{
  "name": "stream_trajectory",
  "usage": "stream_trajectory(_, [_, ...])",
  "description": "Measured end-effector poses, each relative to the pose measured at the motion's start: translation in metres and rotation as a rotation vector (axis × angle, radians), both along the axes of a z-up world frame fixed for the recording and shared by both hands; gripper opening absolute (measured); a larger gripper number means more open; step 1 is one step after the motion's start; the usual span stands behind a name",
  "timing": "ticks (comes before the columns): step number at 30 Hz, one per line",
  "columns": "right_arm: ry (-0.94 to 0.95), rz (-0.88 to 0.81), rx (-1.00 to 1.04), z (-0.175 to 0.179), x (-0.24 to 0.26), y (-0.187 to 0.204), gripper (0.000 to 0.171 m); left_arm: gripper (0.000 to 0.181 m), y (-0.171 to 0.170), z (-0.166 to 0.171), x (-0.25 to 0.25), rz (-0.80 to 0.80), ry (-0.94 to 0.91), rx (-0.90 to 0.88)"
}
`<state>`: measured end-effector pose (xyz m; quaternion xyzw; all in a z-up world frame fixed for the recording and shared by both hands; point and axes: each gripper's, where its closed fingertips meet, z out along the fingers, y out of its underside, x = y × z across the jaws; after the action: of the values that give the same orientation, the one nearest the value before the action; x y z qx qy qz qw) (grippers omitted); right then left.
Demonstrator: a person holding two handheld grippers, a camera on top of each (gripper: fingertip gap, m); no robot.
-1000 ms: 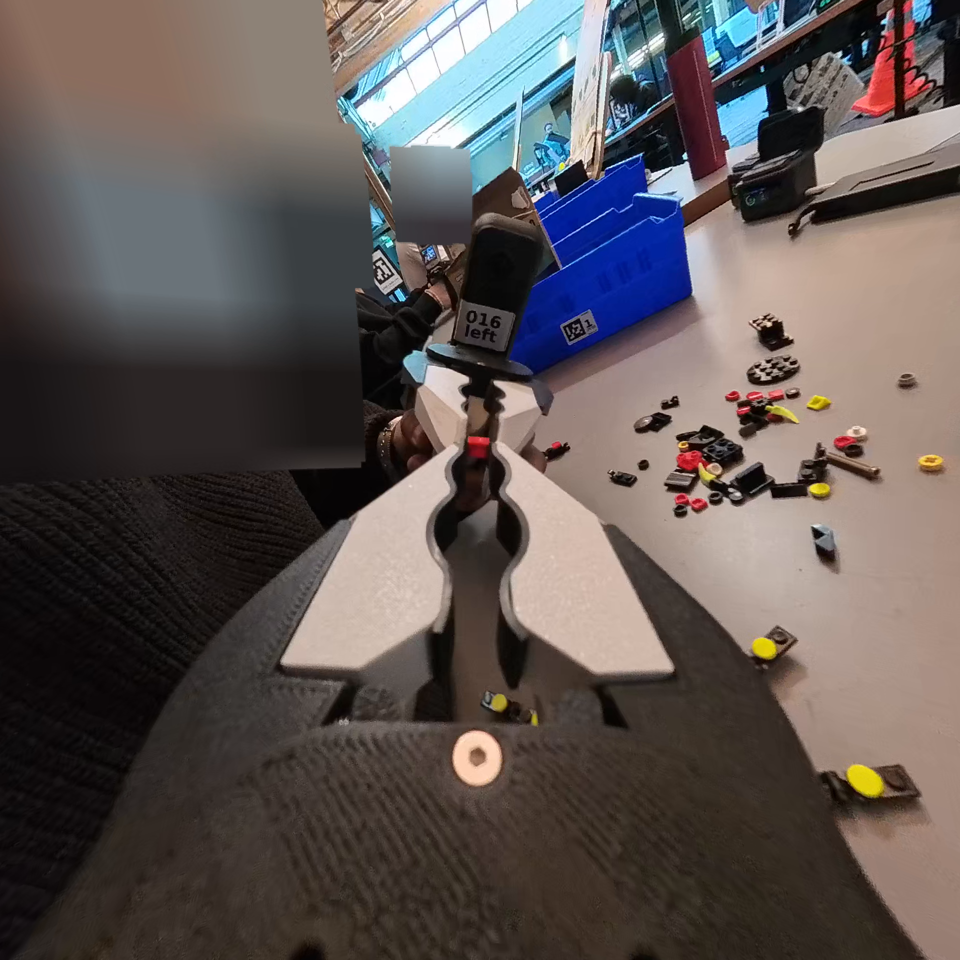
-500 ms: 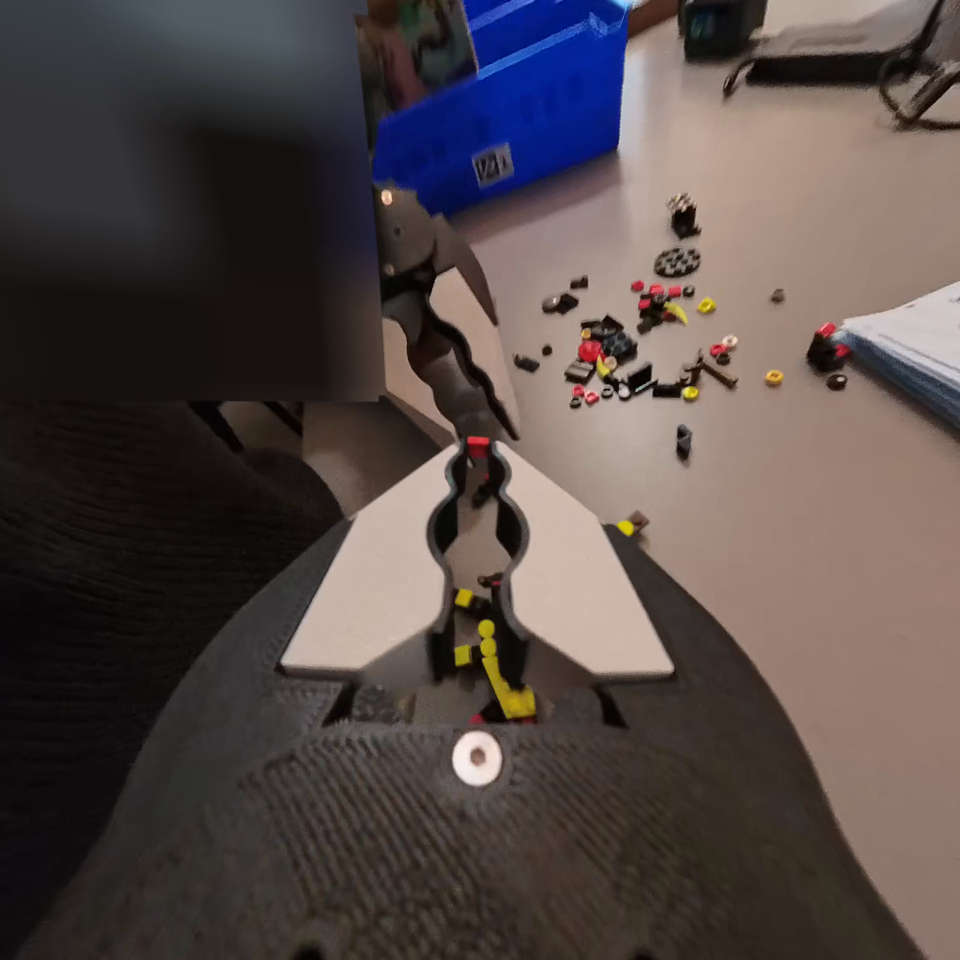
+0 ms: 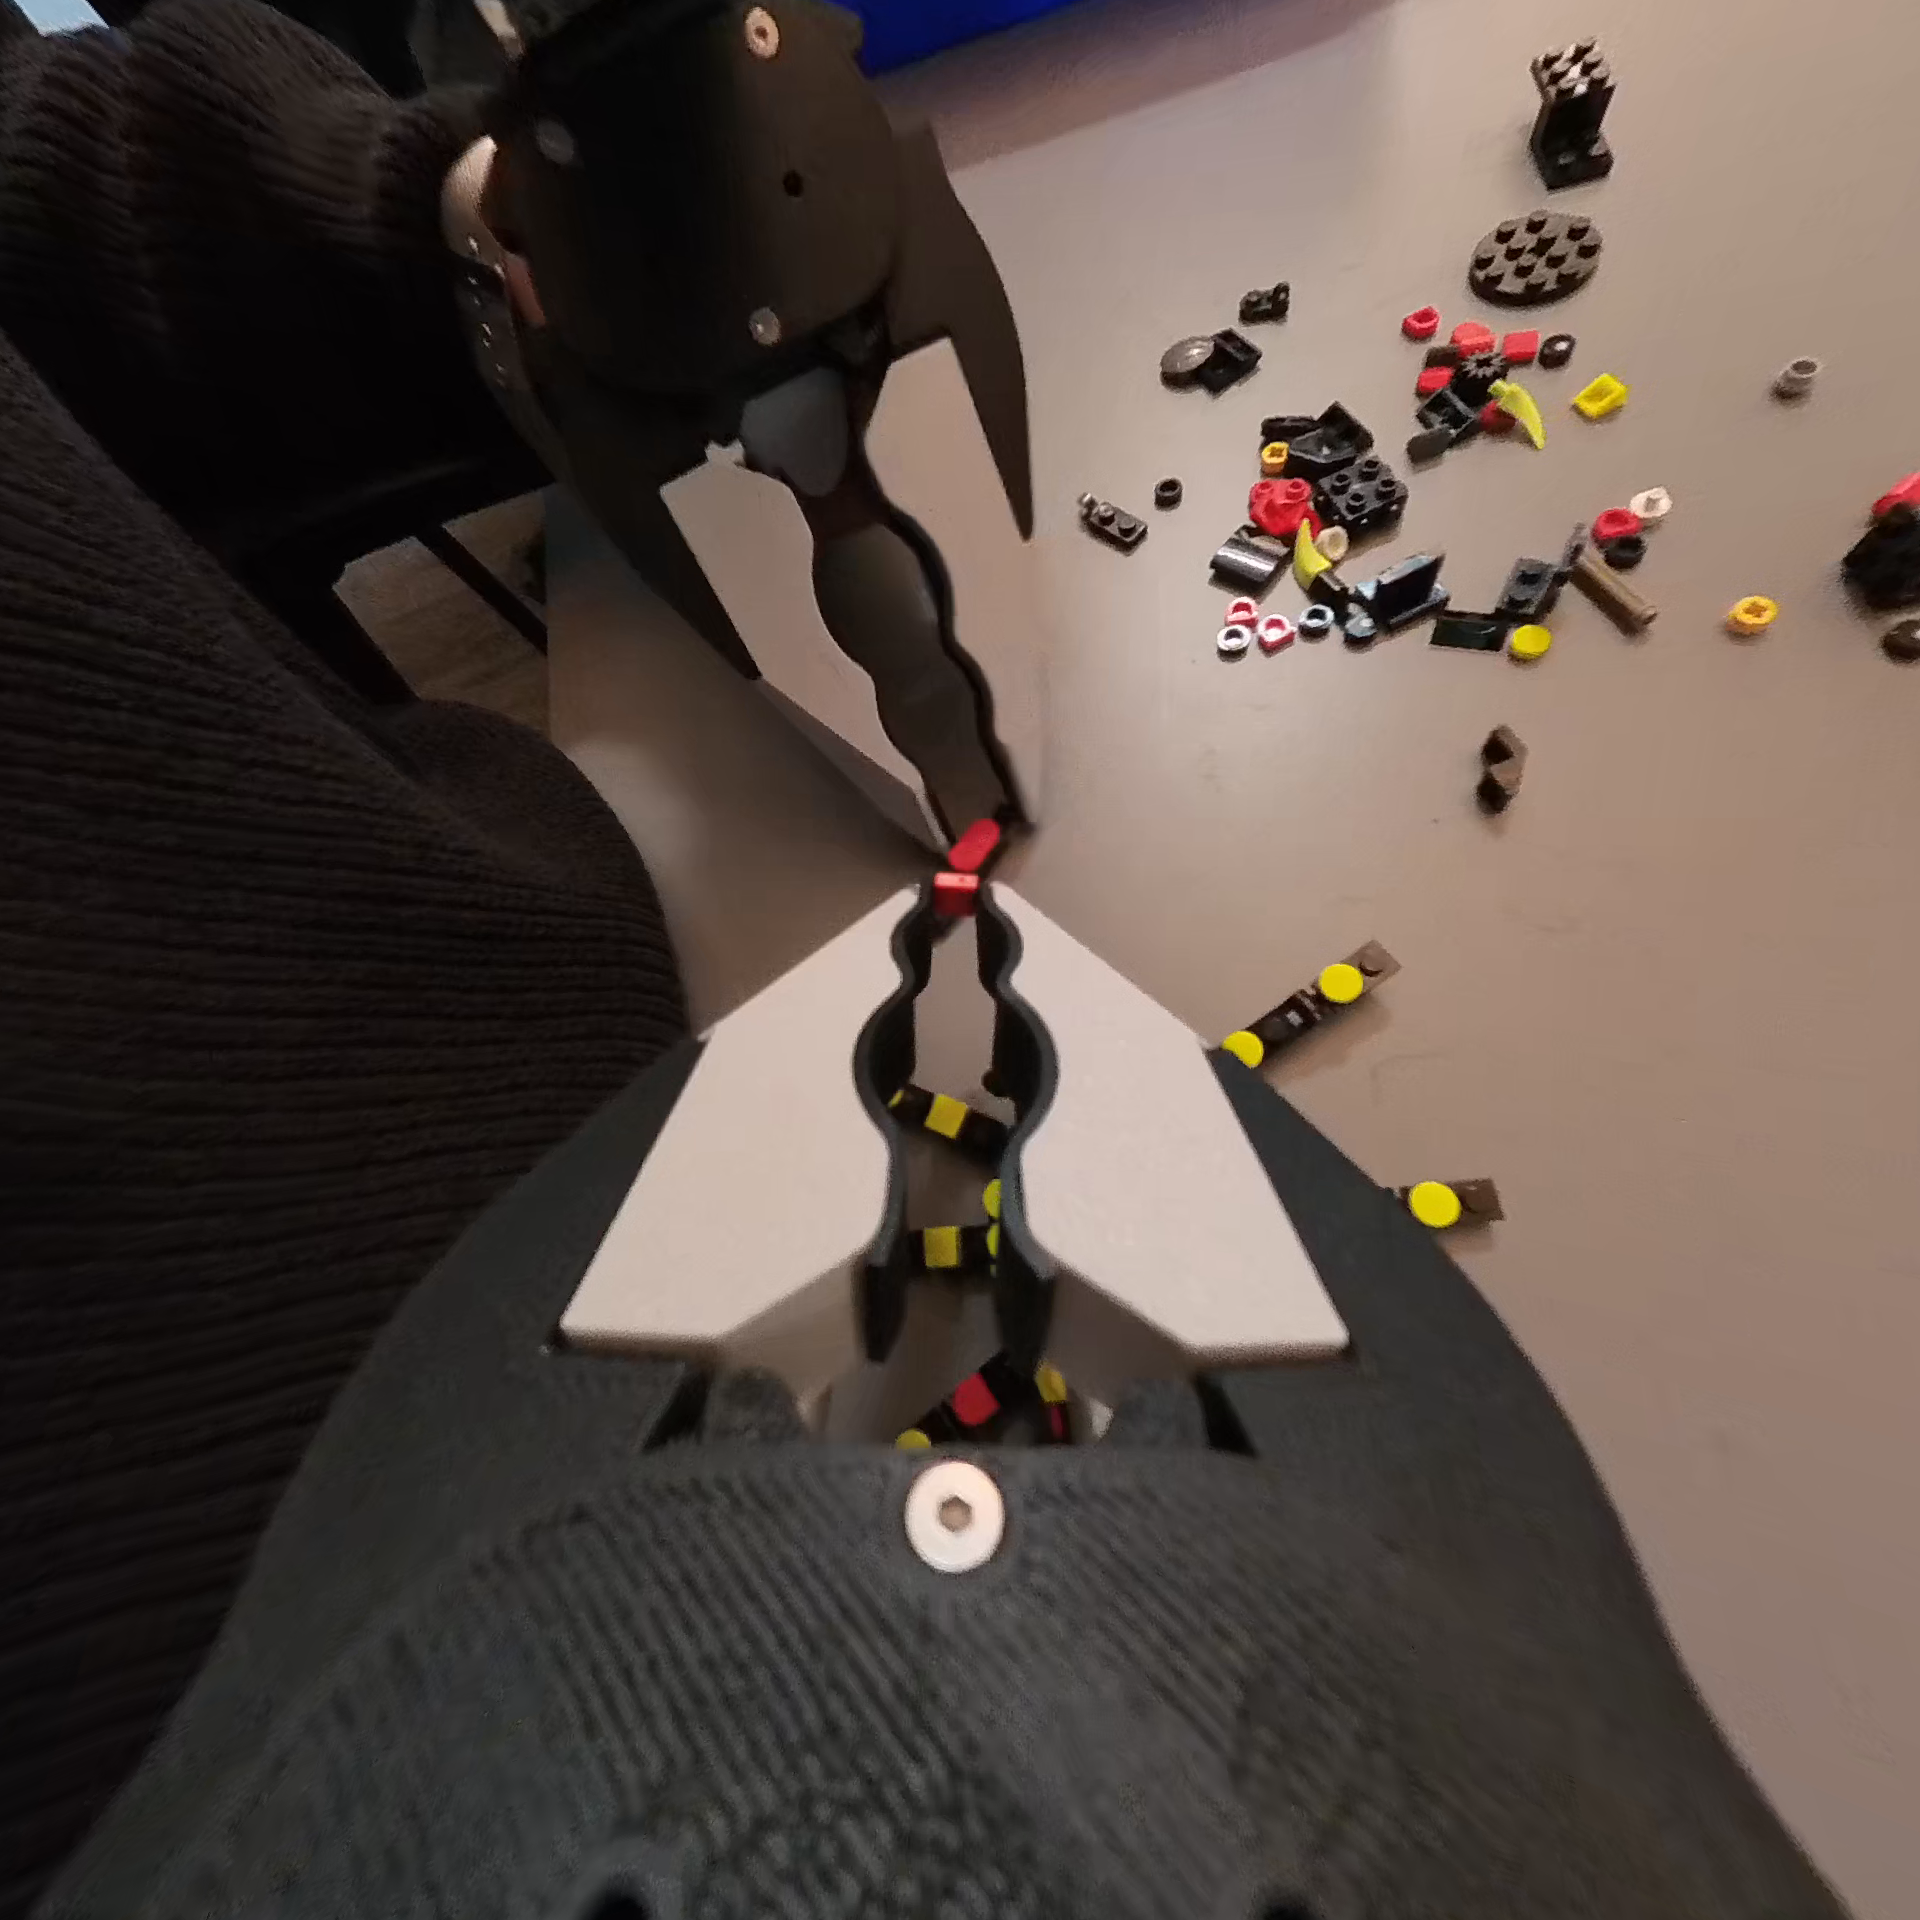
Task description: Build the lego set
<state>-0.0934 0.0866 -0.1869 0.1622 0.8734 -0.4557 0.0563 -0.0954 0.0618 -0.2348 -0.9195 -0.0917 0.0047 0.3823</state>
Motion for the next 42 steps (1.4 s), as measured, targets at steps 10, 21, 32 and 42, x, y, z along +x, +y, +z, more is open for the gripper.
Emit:
stream_trajectory(10, [0.024,0.007,0.043,-0.008,-0.001,0.000,0.006,0.039,0.001,0.003,0.010,-0.055,-0.010,0.035])
stream_trajectory(21, [0.058,0.048,0.127,-0.019,0.006,0.001,0.006,0.005,0.006,0.003,0.014,-0.090,-0.001,0.031])
stream_trajectory(32, [0.224,0.119,0.308,-0.037,0.008,-0.001,0.006,0.005,0.006,0.011,0.016,-0.118,0.091,0.022])
stream_trajectory(42, [0.303,0.180,0.372,-0.043,0.008,-0.019,0.006,0.005,-0.008,0.011,0.014,-0.099,0.054,0.001])
